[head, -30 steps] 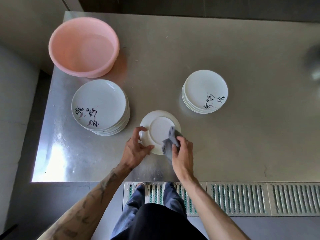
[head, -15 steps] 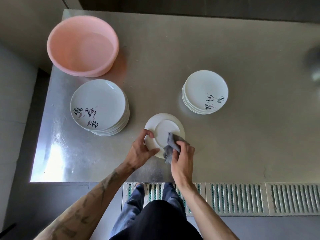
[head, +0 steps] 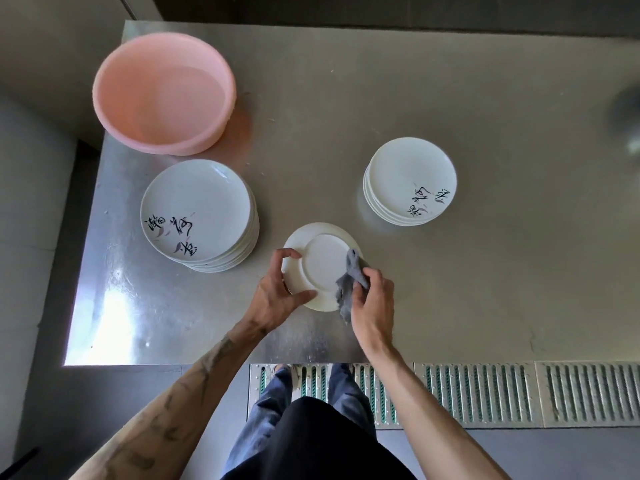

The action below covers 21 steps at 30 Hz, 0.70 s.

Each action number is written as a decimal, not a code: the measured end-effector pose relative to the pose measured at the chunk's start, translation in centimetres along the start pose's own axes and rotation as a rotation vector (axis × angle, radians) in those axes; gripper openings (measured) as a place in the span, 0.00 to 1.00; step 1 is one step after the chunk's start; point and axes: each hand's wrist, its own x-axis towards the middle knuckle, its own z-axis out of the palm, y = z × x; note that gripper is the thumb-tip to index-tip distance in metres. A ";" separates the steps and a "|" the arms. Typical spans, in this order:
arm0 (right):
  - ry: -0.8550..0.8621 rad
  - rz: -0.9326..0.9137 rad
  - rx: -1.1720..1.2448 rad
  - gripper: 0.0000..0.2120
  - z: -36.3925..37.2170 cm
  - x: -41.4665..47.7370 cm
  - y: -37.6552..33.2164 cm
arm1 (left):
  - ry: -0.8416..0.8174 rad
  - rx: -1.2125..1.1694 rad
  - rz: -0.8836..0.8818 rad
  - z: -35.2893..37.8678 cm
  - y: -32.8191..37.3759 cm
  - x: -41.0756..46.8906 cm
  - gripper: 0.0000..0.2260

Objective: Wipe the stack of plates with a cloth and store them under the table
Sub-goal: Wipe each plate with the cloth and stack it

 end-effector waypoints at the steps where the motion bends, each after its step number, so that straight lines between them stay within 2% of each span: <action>1: 0.001 -0.011 0.002 0.11 0.1 -0.3 -0.1 | 0.012 0.004 0.010 0.1 0.2 0.1 0.33; 5: -0.023 -0.088 -0.005 0.11 1.3 -3.1 0.2 | 0.024 0.040 0.053 1.0 -0.2 -0.4 0.35; 9: 0.010 0.001 0.002 0.11 0.1 -0.6 0.4 | -0.004 0.067 0.072 0.2 -0.8 -0.5 0.28; 15: -0.014 -0.080 -0.027 0.10 1.2 -3.6 0.4 | -0.039 0.068 0.055 0.7 -0.5 -0.2 0.30; 18: 0.000 -0.047 -0.010 0.10 0.7 -2.5 0.7 | -0.062 0.086 0.039 0.7 -0.8 -0.5 0.31; 21: 0.052 -0.028 0.003 0.11 0.0 -1.0 0.3 | -0.011 0.022 0.002 0.5 -0.5 0.0 0.24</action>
